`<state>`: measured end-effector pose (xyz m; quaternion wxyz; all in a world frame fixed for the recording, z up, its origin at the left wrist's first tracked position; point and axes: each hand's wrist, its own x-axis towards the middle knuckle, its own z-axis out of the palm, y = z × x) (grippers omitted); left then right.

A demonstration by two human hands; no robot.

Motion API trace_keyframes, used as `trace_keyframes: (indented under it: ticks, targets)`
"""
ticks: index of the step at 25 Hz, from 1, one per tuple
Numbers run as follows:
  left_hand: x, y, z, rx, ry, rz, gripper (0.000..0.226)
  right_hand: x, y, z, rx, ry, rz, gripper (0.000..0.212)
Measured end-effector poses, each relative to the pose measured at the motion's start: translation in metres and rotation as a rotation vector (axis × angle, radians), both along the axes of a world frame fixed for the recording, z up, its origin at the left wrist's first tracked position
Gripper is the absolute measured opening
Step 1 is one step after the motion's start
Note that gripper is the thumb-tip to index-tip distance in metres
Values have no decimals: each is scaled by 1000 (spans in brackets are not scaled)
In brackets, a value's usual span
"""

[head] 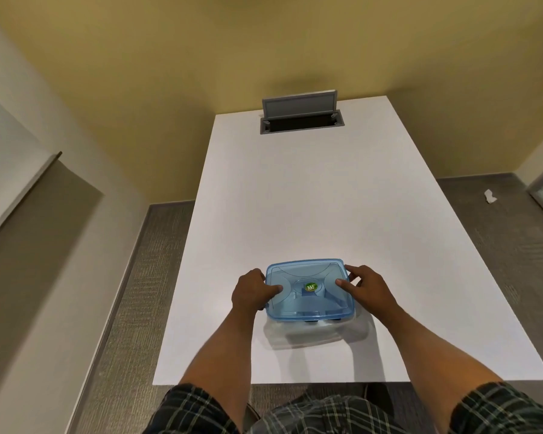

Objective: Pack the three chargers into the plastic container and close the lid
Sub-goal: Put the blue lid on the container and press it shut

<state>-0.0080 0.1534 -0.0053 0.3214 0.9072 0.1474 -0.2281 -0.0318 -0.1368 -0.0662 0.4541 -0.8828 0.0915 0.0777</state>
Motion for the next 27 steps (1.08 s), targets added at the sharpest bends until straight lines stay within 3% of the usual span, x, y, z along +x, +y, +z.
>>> trace_keyframes:
  ticks: [9,19,24,27]
  targets:
    - [1,10,-2,-1,113,-150,37,1,-4,-2,-48,23,77,46]
    - [4,15,-5,44,80,-311,42,-7,-21,0,-16,121,123,59]
    - [1,17,-8,63,62,-332,50,-11,-24,1,-12,142,142,67]
    - [0,15,-10,120,34,-380,67,-13,-24,0,30,199,158,76]
